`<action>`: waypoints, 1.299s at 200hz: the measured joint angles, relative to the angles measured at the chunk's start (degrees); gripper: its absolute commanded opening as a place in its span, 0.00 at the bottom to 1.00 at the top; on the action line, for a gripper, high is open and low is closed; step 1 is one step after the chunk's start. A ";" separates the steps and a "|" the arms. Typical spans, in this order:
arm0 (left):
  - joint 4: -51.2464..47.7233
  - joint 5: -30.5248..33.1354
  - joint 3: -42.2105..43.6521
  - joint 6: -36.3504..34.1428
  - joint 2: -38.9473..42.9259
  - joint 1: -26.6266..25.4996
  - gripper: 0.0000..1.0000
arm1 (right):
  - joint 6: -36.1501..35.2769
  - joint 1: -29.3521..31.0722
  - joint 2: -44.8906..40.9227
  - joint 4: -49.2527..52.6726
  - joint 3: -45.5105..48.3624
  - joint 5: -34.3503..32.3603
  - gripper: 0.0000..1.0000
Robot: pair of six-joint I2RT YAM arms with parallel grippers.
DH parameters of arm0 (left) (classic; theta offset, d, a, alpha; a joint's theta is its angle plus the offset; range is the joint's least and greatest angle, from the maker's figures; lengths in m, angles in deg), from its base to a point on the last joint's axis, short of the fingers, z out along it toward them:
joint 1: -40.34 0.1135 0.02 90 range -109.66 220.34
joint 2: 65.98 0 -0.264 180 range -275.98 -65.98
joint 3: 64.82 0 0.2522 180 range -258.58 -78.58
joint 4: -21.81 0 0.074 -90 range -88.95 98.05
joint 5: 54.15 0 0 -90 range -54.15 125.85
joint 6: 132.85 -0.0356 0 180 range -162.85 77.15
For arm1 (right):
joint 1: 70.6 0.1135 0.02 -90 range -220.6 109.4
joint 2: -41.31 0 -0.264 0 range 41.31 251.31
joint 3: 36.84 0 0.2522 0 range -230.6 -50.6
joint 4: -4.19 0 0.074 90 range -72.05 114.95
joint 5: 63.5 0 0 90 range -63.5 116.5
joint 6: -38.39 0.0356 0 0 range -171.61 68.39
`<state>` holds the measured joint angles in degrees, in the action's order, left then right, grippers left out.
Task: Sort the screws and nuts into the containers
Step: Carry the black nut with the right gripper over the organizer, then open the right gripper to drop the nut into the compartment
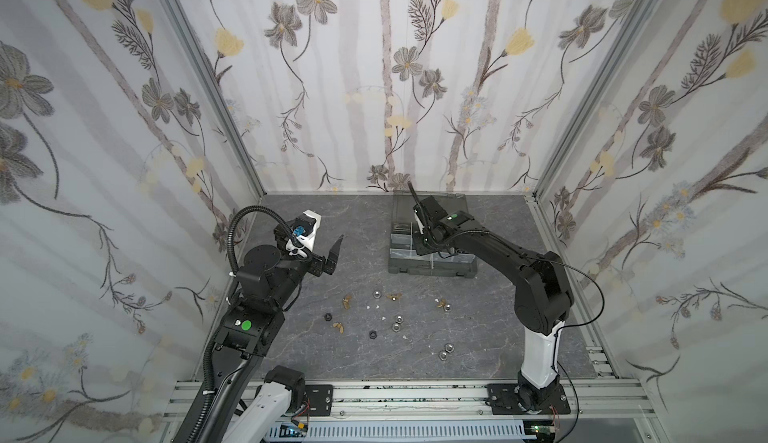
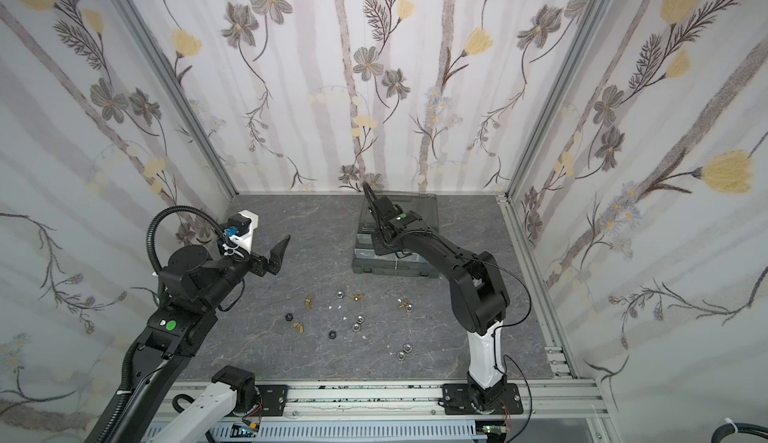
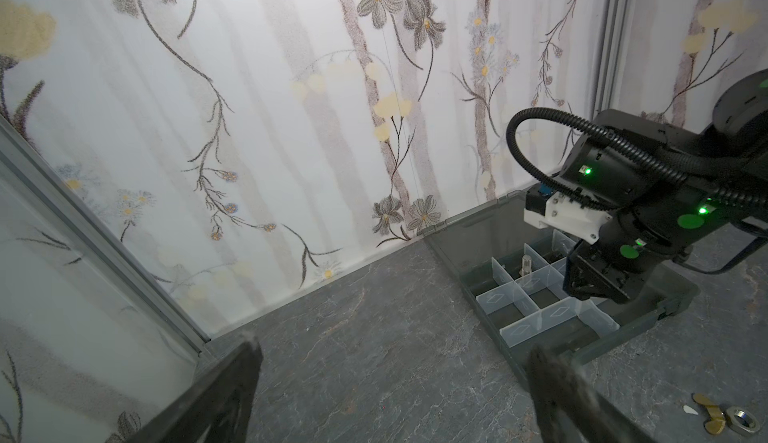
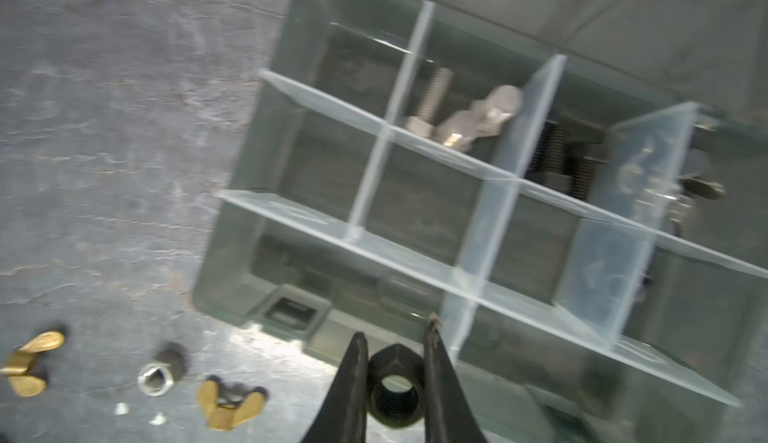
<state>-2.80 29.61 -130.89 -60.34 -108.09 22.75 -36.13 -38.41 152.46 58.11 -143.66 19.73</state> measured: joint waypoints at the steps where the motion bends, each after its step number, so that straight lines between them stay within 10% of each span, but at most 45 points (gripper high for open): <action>1: 0.00 0.00 -0.02 -0.02 -0.04 0.00 1.00 | -0.09 -0.20 -0.07 0.00 0.09 -0.07 0.16; 96: 0.31 0.20 -4.15 -0.57 -6.97 0.00 1.00 | -8.68 -13.79 1.42 -2.78 4.85 -2.58 0.16; 260: -0.68 0.22 -5.66 -0.94 -5.68 0.04 1.00 | -11.32 -12.20 3.37 -3.37 0.74 -3.39 0.35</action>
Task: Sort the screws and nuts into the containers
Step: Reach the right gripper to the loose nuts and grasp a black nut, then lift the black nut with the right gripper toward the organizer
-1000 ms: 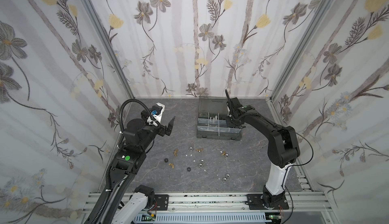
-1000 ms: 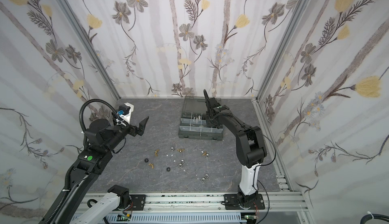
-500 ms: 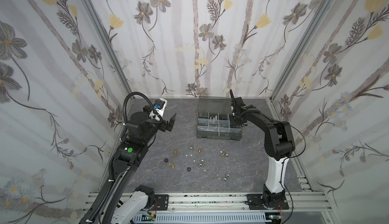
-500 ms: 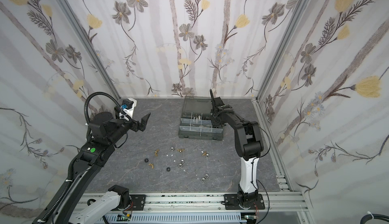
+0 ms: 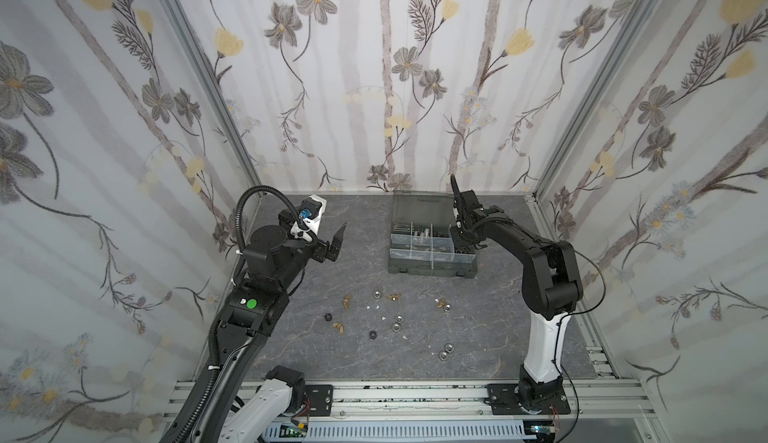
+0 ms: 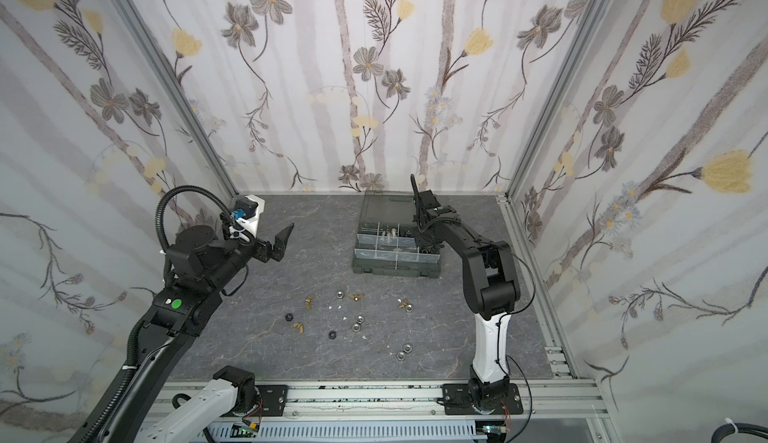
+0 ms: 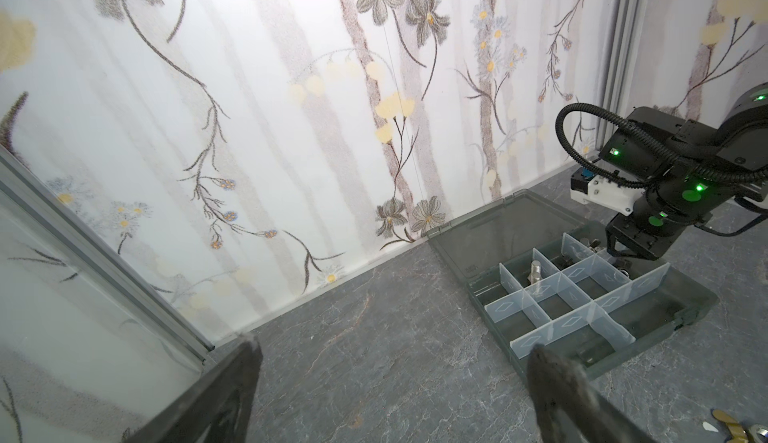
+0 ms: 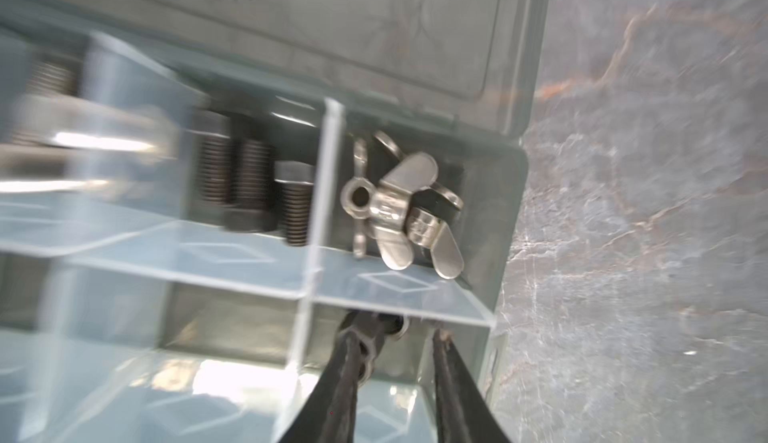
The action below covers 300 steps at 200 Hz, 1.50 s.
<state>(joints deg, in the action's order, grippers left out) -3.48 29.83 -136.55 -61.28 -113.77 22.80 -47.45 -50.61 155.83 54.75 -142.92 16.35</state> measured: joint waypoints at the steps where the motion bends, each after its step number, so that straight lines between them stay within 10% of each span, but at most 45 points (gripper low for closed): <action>1: -0.02 0.00 0.04 0.00 0.17 0.00 1.00 | 0.02 0.39 -0.20 0.04 -0.17 -0.17 0.35; 123: -4.22 -0.26 5.05 1.75 14.05 -0.04 1.00 | 12.22 41.81 3.19 4.35 -3.34 3.76 0.45; 300: -5.11 -0.22 7.17 1.90 16.70 -2.51 1.00 | 20.24 50.51 6.67 5.77 1.62 3.61 0.45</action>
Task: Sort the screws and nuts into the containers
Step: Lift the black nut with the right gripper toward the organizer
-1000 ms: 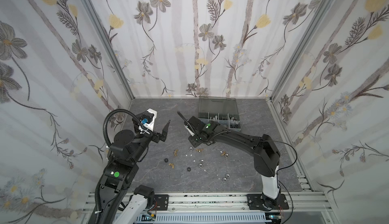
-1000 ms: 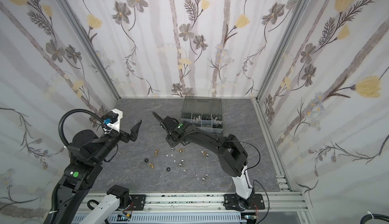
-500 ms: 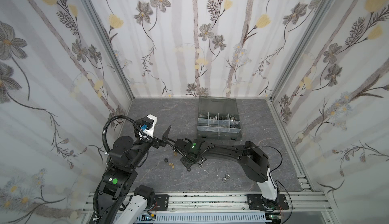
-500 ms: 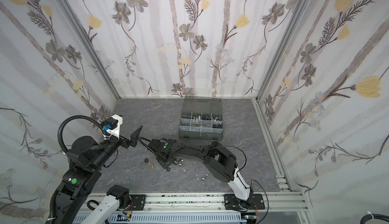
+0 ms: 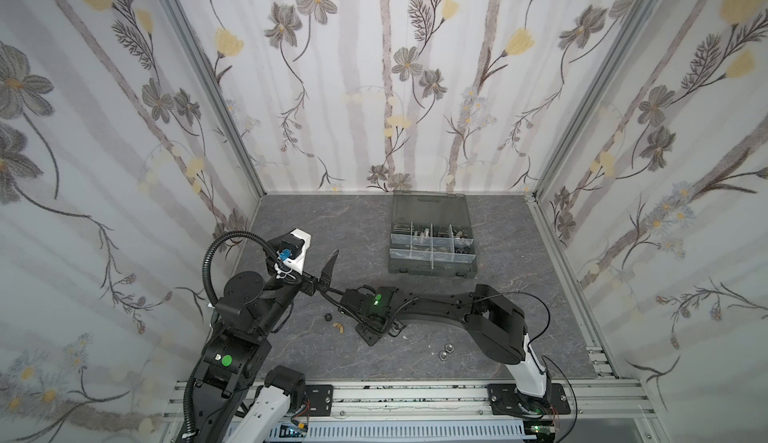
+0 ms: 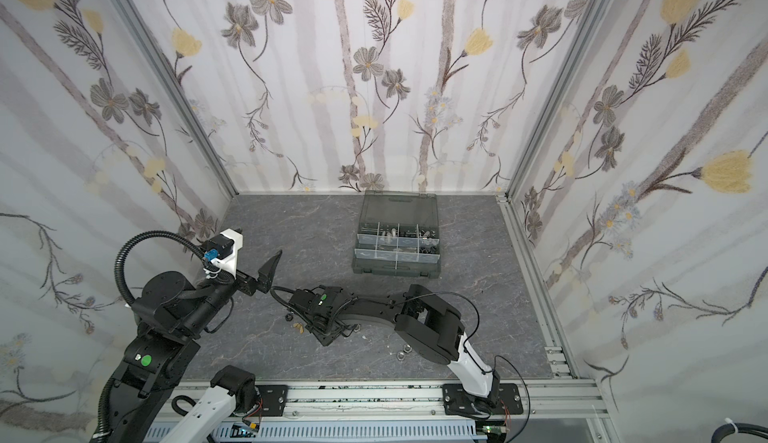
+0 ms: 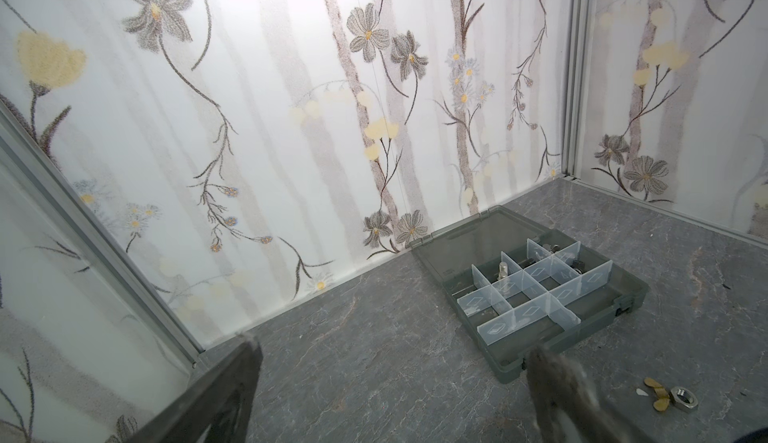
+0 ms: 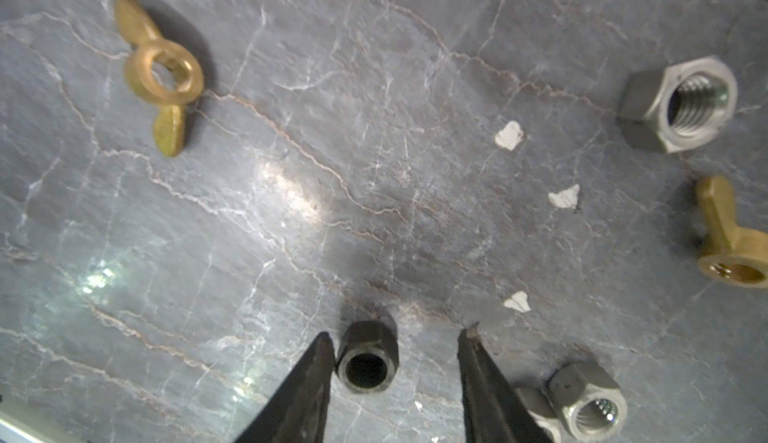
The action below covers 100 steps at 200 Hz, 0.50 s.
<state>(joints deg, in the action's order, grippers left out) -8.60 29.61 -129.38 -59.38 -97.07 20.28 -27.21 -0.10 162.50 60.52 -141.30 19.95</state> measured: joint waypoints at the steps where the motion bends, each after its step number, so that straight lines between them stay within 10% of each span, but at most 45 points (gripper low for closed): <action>1: 0.00 0.00 0.02 0.00 0.00 0.00 1.00 | 0.02 0.02 0.00 0.00 0.00 0.00 0.45; 100: 0.00 0.20 0.15 -0.02 0.22 -0.15 1.00 | 0.61 0.31 0.83 -1.79 1.03 1.03 0.27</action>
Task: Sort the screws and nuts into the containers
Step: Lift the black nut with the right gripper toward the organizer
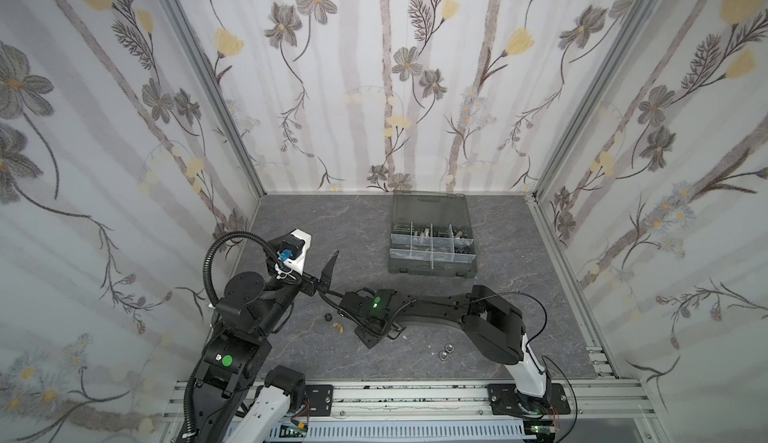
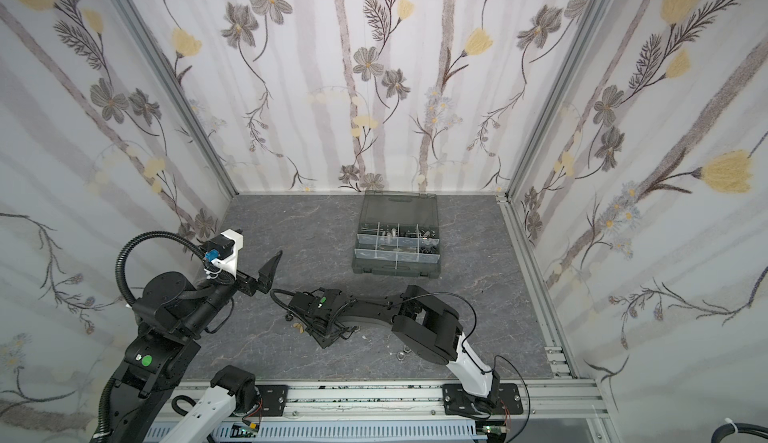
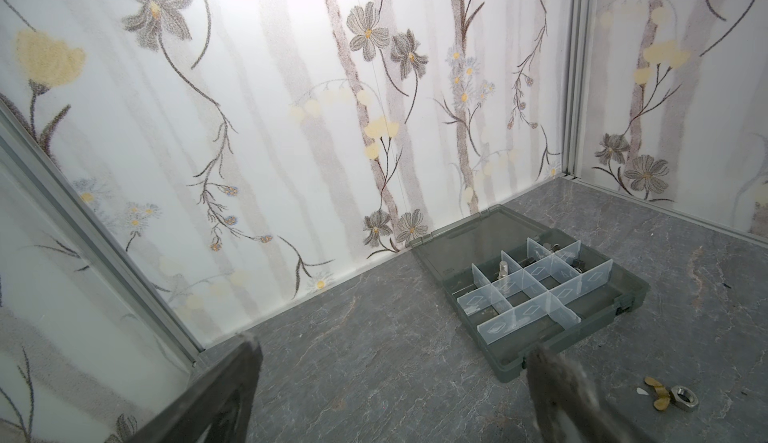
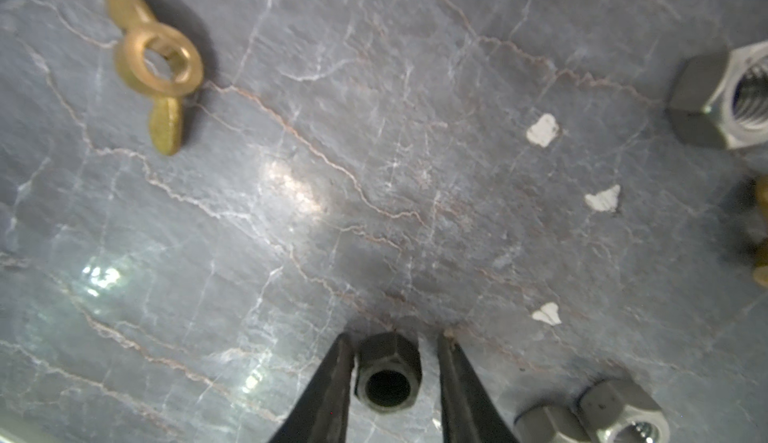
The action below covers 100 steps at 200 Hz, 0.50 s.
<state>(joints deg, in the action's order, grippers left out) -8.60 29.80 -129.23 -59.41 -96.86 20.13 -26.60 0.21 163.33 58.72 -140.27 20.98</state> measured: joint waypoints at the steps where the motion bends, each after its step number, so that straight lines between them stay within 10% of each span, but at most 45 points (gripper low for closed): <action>1: 0.00 0.00 0.00 0.00 0.02 0.00 1.00 | 0.00 0.02 0.00 -0.02 0.00 0.00 0.27; 100: 0.17 0.22 0.42 -0.11 0.09 -0.07 1.00 | 0.81 -4.24 -6.67 -0.55 4.00 -4.11 0.20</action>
<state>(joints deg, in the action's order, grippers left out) -8.42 30.02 -128.81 -59.51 -96.77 20.06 -25.79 -4.03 156.66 58.18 -136.27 16.87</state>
